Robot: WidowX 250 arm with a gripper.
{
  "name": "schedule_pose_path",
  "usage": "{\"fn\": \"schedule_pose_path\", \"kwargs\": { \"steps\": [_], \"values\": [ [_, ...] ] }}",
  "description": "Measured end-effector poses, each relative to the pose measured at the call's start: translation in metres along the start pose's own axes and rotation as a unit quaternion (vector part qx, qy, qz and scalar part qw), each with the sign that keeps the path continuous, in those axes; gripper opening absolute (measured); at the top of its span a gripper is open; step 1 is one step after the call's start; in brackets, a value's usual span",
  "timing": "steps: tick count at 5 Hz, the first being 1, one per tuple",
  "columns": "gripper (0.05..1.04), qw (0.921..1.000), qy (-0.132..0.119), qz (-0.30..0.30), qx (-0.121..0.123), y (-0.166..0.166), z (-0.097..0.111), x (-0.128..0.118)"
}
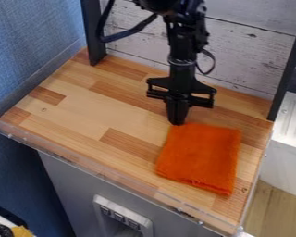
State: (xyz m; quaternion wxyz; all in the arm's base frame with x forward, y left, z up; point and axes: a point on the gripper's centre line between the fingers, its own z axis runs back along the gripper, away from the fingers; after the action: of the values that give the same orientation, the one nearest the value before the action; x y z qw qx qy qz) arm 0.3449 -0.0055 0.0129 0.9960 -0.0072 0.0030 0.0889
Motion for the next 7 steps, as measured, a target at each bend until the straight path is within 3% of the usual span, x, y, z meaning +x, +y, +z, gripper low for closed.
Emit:
{"fn": "schedule_pose_path", "kwargs": {
  "steps": [3,7],
  "values": [
    [0.059,0.9983,-0.004,-0.058,0.001,0.067,0.004,0.031],
    [0.059,0.9957,-0.001,-0.093,0.001,0.127,0.010,0.047]
  ]
}}
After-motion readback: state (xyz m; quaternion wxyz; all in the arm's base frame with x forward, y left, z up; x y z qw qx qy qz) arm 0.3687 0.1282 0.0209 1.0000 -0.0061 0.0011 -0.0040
